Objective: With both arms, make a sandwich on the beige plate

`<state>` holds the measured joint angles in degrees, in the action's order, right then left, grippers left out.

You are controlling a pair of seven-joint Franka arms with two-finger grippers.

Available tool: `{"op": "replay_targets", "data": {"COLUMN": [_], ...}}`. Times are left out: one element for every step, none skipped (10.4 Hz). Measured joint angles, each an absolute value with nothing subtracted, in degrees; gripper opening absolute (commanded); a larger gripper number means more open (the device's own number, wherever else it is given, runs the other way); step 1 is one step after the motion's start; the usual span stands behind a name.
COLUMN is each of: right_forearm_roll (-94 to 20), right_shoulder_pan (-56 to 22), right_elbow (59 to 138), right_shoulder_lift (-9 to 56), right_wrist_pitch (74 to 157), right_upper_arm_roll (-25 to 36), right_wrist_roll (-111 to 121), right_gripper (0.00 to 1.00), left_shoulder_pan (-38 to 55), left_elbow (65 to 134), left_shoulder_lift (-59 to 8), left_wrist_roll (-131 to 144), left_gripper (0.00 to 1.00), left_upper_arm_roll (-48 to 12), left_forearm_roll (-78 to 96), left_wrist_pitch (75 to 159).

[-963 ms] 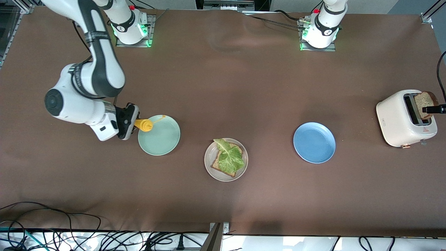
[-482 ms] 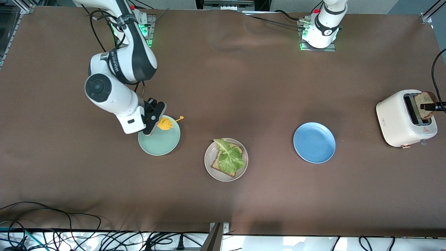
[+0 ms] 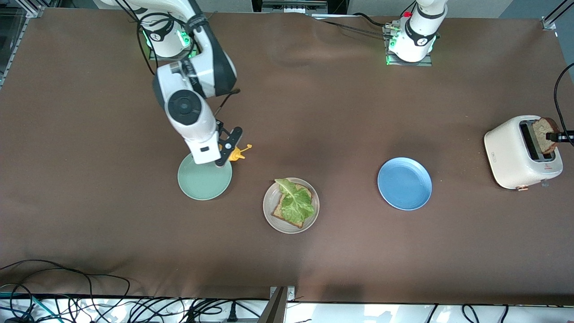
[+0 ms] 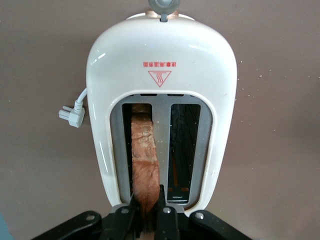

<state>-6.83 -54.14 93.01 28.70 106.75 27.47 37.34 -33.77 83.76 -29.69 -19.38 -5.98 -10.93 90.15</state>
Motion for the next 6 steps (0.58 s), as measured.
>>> {"op": "replay_targets", "data": {"right_forearm_roll": [-6.36, -6.23, -6.2, -6.15, -6.1, -6.07], "right_shoulder_pan": [-56.92, -59.1, -60.39, -60.9, -61.16, -61.48], "right_elbow": [89.48, 86.01, 83.15, 81.01, 78.93, 76.73], "right_shoulder_lift": [31.61, 34.54, 37.06, 39.17, 41.41, 43.78], "right_wrist_pitch": [103.75, 101.19, 99.41, 98.27, 97.56, 97.47], "right_upper_arm_roll": [29.73, 31.67, 33.05, 33.9, 34.63, 35.39], "right_wrist_roll": [36.08, 35.57, 35.33, 35.25, 35.22, 35.08], "right_gripper": [0.0, 0.0, 0.0, 0.0, 0.0, 0.0], "left_shoulder_pan": [-33.73, -33.64, -33.58, -33.55, -33.49, -33.38], "left_elbow": [83.53, 83.12, 82.55, 82.11, 81.72, 81.25], "left_shoulder_lift": [-29.65, -29.55, -29.24, -28.44, -27.48, -26.53], "left_wrist_roll": [-19.38, -19.38, -19.68, -20.95, -22.49, -23.3], "left_gripper": [0.0, 0.0, 0.0, 0.0, 0.0, 0.0], "left_upper_arm_roll": [-6.09, -6.29, -6.62, -7.18, -7.71, -7.95], "left_forearm_roll": [-10.95, -10.96, -10.96, -10.98, -10.99, -10.99], "left_wrist_pitch": [90.02, 89.92, 89.75, 89.67, 89.54, 89.18]}}
